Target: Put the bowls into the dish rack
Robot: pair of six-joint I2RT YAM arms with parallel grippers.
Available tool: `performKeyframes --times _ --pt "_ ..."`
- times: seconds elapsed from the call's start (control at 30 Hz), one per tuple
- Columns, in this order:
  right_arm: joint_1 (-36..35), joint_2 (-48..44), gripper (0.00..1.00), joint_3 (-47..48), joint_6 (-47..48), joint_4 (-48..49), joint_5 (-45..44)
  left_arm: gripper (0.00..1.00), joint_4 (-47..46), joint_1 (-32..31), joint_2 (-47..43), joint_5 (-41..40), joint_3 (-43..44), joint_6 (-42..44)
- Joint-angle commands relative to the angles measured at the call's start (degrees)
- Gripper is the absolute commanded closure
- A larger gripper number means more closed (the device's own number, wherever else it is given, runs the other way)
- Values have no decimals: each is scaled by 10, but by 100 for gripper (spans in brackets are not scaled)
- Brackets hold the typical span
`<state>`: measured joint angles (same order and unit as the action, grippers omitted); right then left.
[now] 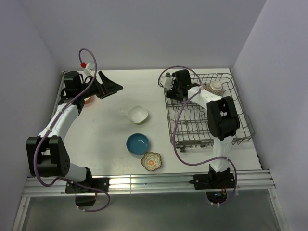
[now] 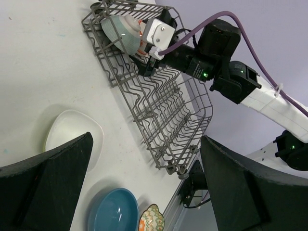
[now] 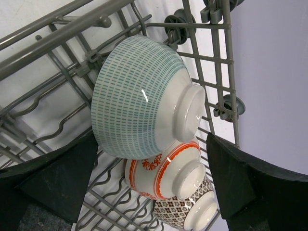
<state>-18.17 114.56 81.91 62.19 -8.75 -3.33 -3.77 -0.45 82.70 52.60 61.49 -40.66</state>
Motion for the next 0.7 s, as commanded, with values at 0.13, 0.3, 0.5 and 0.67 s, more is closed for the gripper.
performKeyframes --times 0.13,0.3,0.5,0.67 --pt "-8 -49 0 -14 -14 -20 16 0 18 20 -11 10 34 26" --pt "-15 -48 0 -25 -21 -29 20 0 22 24 -12 12 36 24" --pt "-10 -66 0 35 -85 -79 54 1 83 37 -31 7 62 59" --pt "7 -121 0 65 -140 -121 86 0 167 75 -62 -17 75 127"
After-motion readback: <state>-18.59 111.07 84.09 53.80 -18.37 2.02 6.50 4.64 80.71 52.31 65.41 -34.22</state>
